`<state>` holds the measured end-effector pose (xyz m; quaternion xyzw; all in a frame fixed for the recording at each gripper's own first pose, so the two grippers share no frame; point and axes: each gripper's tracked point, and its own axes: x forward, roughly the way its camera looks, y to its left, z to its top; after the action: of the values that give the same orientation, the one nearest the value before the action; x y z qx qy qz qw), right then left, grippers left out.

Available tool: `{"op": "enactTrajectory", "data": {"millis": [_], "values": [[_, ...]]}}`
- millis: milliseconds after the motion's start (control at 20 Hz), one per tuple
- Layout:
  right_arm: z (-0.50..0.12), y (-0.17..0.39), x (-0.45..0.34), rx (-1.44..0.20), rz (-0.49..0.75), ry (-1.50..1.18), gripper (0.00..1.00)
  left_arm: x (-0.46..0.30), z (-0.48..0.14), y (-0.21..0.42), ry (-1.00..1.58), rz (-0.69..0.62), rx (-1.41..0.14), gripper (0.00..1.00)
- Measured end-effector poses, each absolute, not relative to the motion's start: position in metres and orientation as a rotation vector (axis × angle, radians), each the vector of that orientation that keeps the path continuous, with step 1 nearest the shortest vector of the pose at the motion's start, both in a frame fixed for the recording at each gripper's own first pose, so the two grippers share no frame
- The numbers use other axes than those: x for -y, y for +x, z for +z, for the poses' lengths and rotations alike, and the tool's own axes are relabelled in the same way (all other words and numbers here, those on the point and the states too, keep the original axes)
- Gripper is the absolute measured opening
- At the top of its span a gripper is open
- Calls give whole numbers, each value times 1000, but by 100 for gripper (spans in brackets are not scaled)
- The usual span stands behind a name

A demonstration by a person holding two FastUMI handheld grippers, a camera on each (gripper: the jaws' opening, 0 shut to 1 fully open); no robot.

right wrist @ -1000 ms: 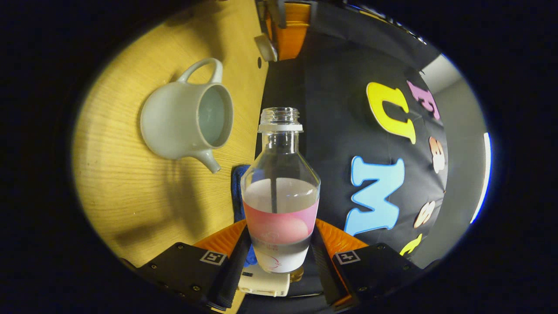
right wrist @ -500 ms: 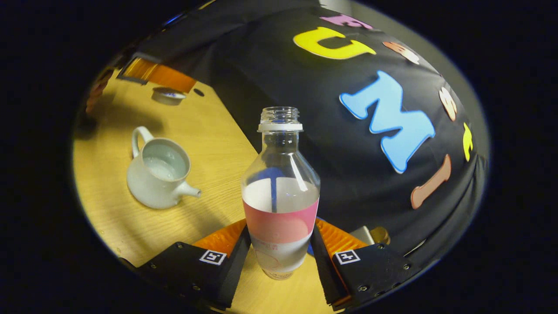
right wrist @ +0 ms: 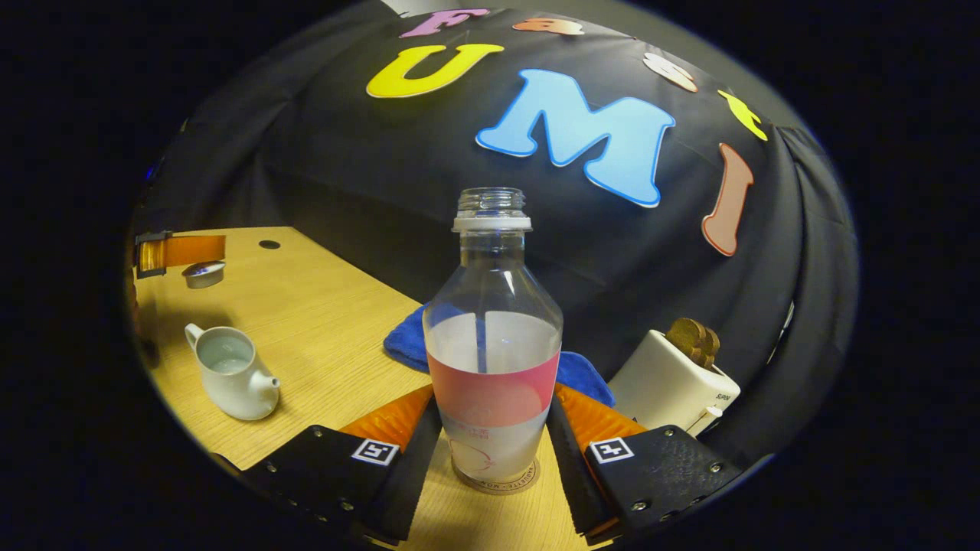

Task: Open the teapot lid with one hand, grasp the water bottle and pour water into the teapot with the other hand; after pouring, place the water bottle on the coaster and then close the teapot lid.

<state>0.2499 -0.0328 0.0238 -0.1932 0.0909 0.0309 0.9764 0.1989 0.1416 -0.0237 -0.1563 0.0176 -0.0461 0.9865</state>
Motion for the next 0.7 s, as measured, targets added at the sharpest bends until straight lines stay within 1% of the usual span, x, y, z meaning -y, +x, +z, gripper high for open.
{"op": "enactTrajectory", "data": {"millis": [300, 400, 700], "values": [[7, 267, 54, -222, 21, -240, 75, -140, -23, 200, -305, -92, -34, 14], [-4, 272, 59, -251, 22, -186, 76, -140, -23, 200, -302, -92, -34, 12], [-10, 274, 64, -254, 17, -100, 76, -137, -25, 200, -293, -97, -42, 14]]}}
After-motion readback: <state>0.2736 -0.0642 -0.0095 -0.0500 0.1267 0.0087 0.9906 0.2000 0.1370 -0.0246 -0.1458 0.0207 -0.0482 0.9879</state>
